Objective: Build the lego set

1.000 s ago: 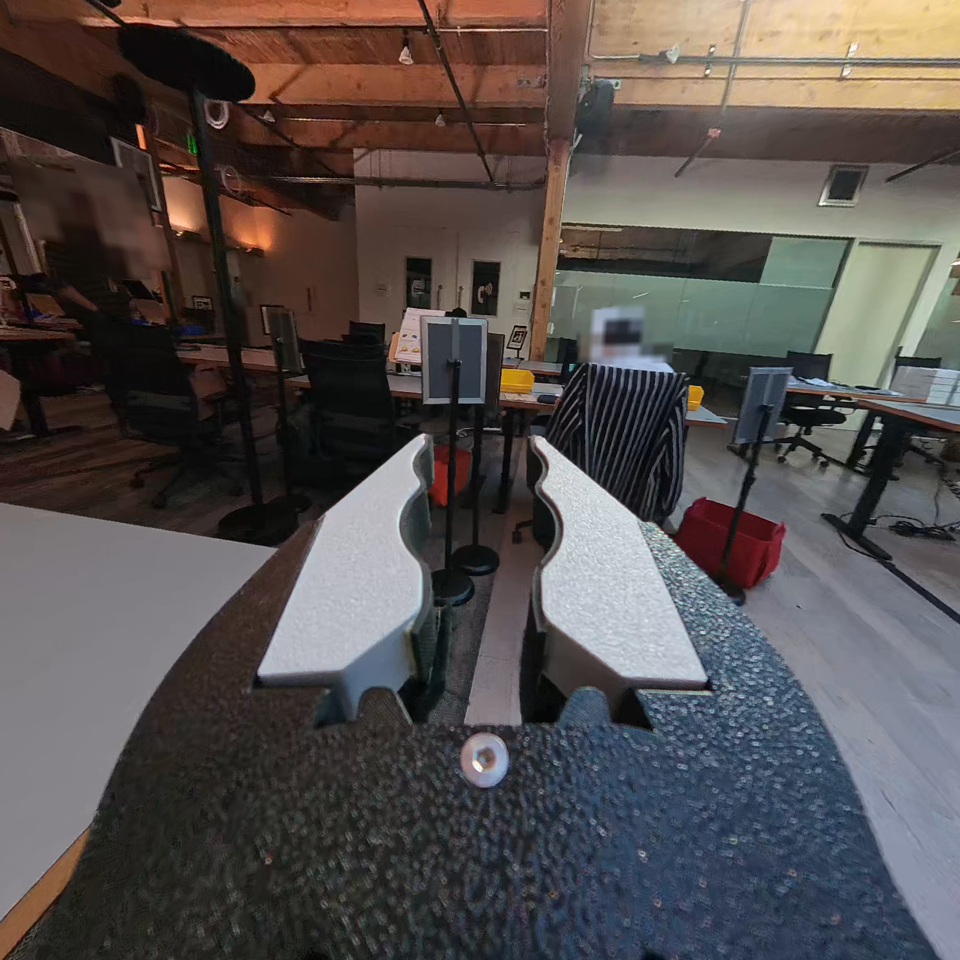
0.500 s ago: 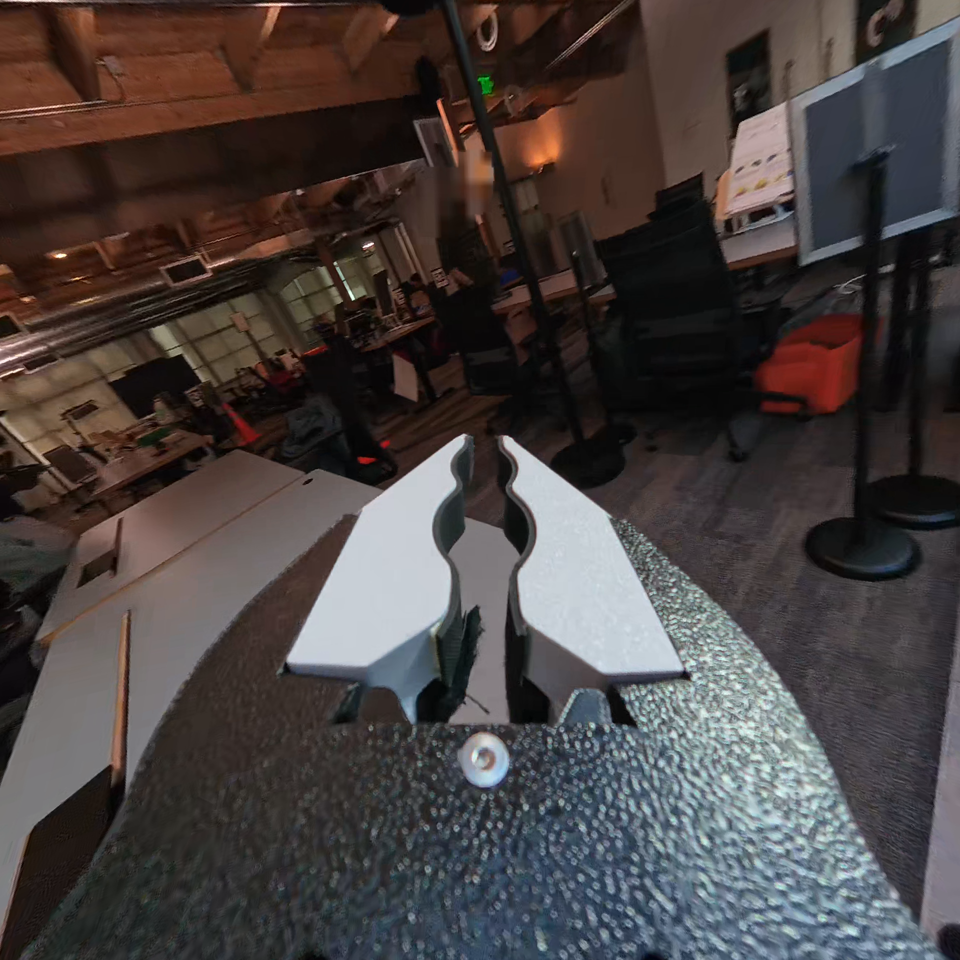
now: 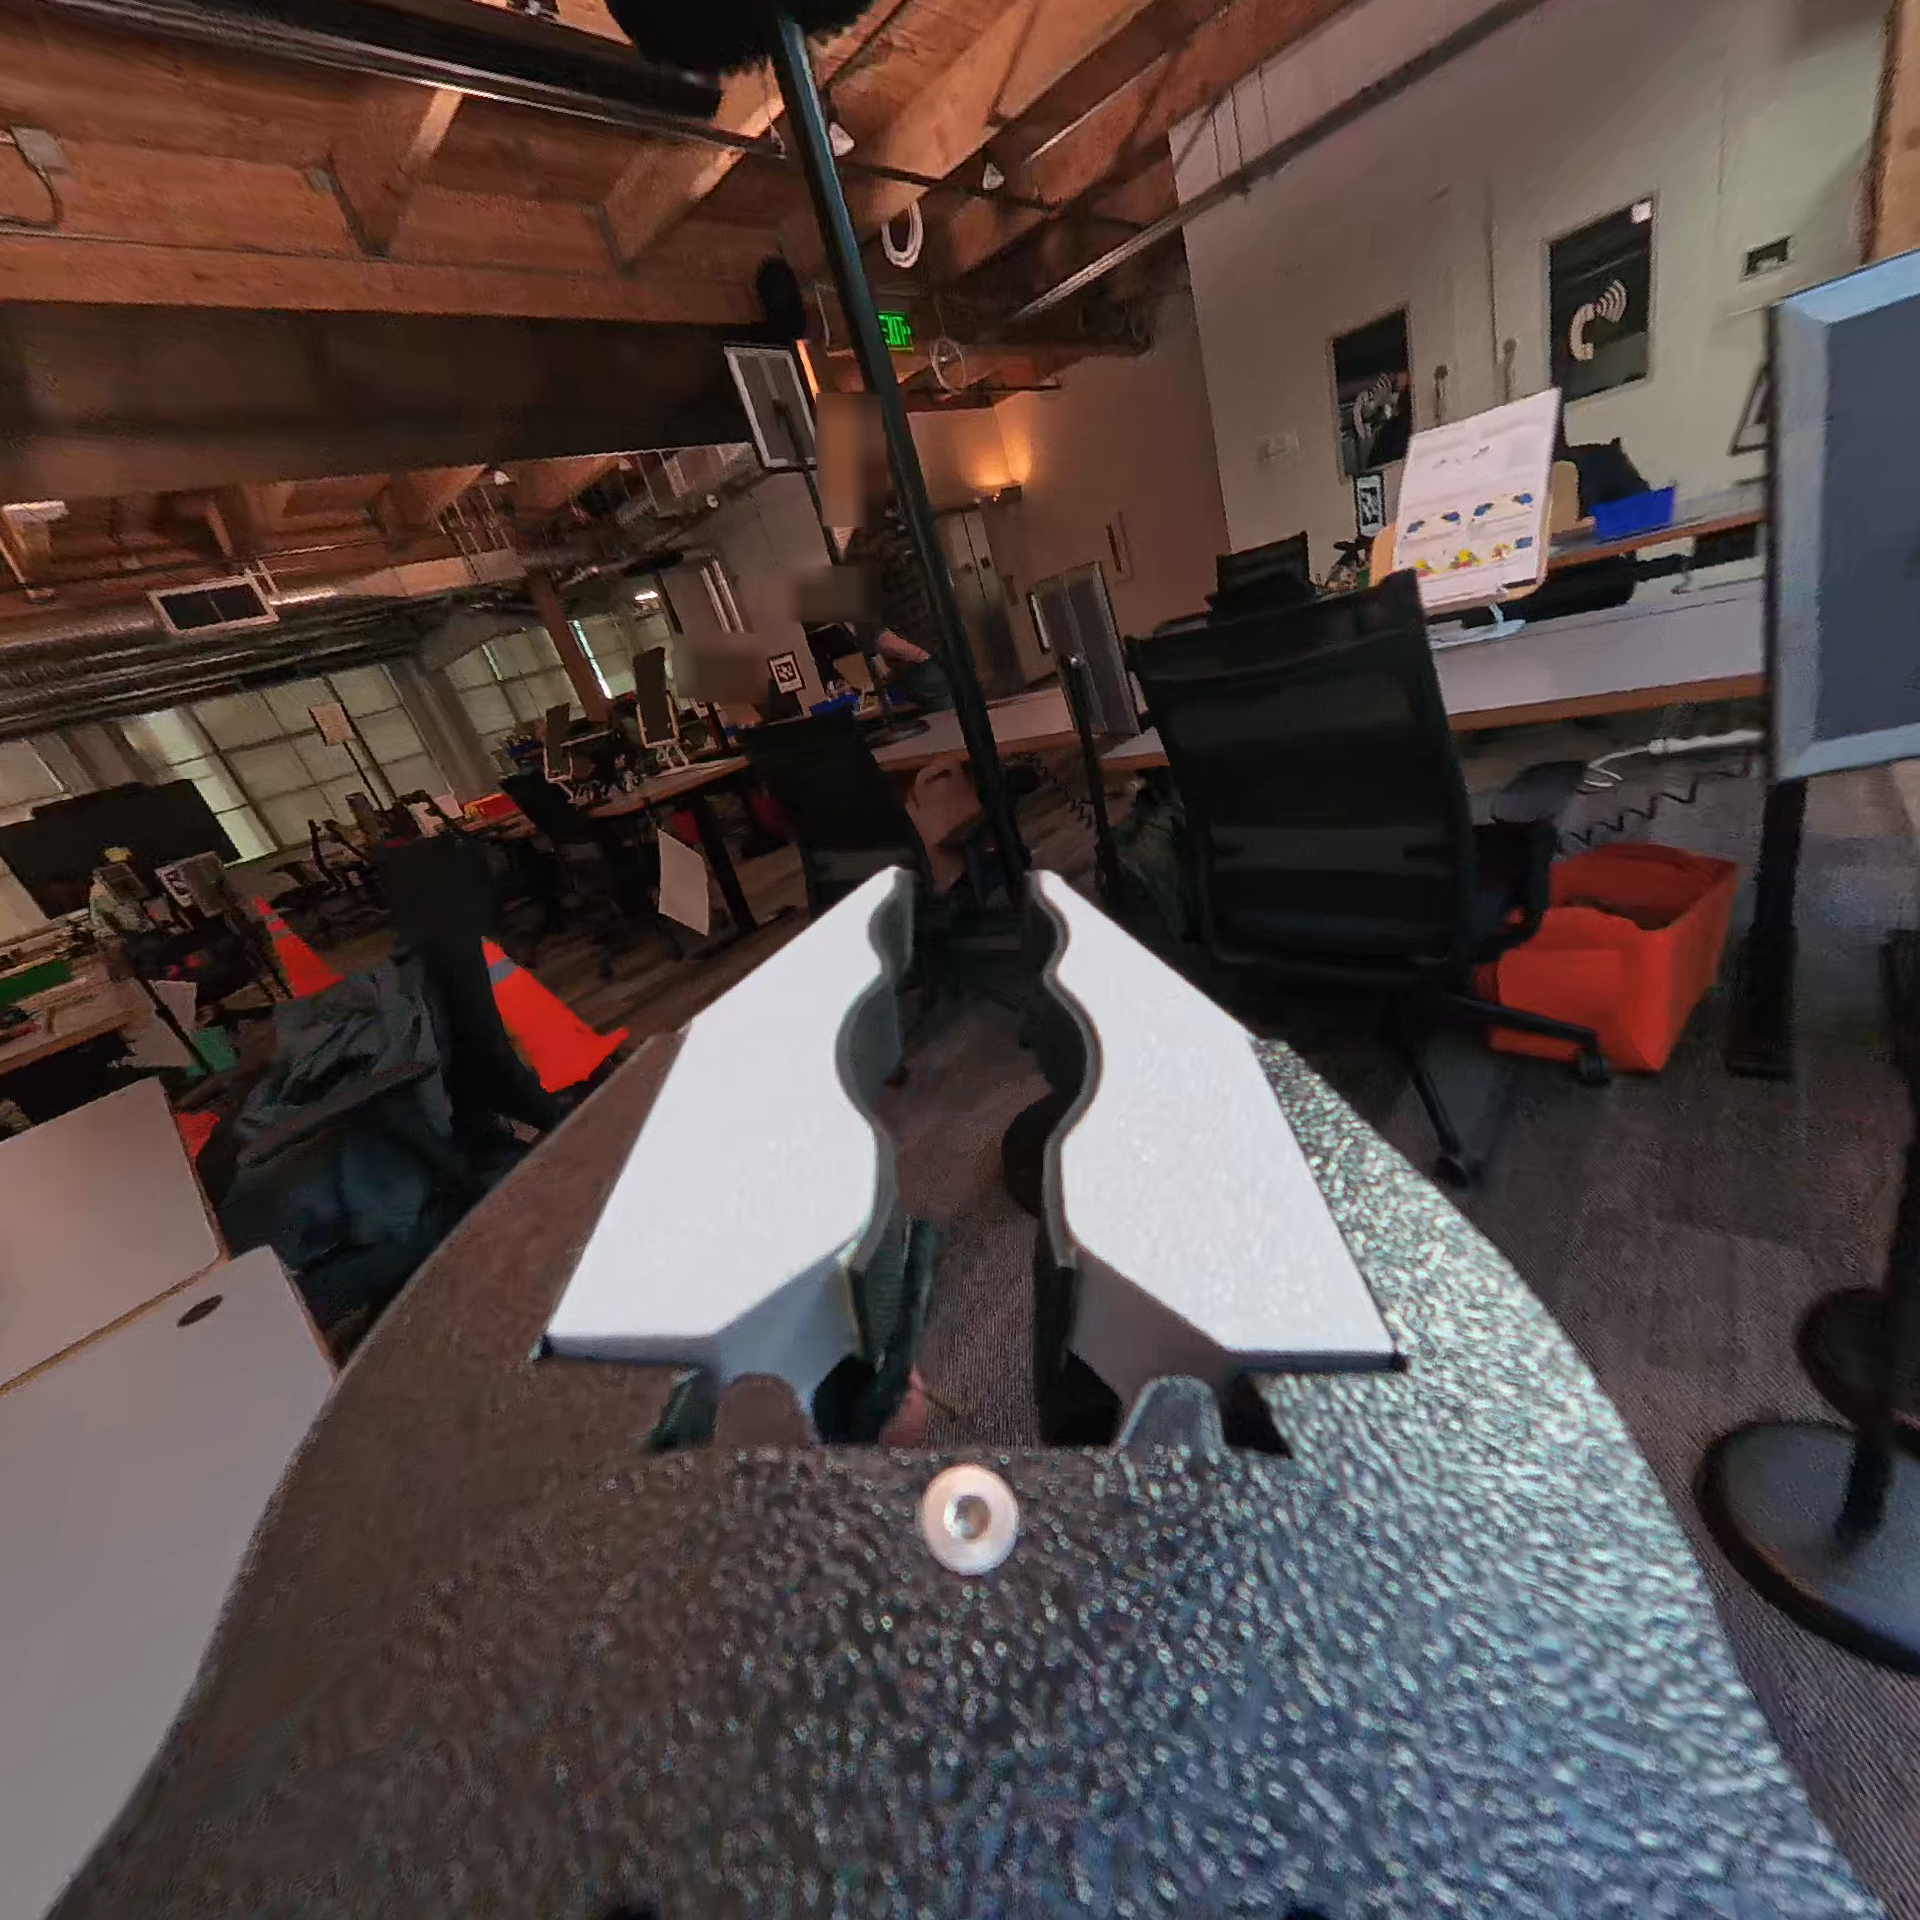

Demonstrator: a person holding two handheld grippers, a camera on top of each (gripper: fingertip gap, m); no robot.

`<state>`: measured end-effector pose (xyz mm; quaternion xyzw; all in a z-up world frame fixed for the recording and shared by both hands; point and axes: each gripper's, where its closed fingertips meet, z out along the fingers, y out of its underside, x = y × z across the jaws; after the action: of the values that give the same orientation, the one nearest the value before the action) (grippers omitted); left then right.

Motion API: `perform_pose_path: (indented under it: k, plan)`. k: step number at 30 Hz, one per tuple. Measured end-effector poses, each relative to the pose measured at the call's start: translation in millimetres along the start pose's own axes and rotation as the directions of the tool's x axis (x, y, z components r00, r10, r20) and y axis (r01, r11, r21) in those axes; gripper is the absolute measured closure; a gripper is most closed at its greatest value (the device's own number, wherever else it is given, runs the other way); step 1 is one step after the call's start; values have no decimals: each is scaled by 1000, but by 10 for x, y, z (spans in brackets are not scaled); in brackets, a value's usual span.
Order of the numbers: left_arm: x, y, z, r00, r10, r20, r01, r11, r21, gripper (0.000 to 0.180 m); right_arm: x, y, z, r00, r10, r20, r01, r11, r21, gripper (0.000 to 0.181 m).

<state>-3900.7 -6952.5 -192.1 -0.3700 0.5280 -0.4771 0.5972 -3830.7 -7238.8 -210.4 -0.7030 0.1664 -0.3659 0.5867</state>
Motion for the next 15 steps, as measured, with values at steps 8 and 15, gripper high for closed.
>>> perform_pose_path:
  k: [8,15]
  plan:
    - [-753,669,2210,950,-222,219,224,974,15,85,1257,79,2789,988,50,145,-70,988,141,111]
    - [-2041,1344,3201,898,-174,405,221,973,-71,91,1390,42,5398,938,36,345,-106,977,185,110]
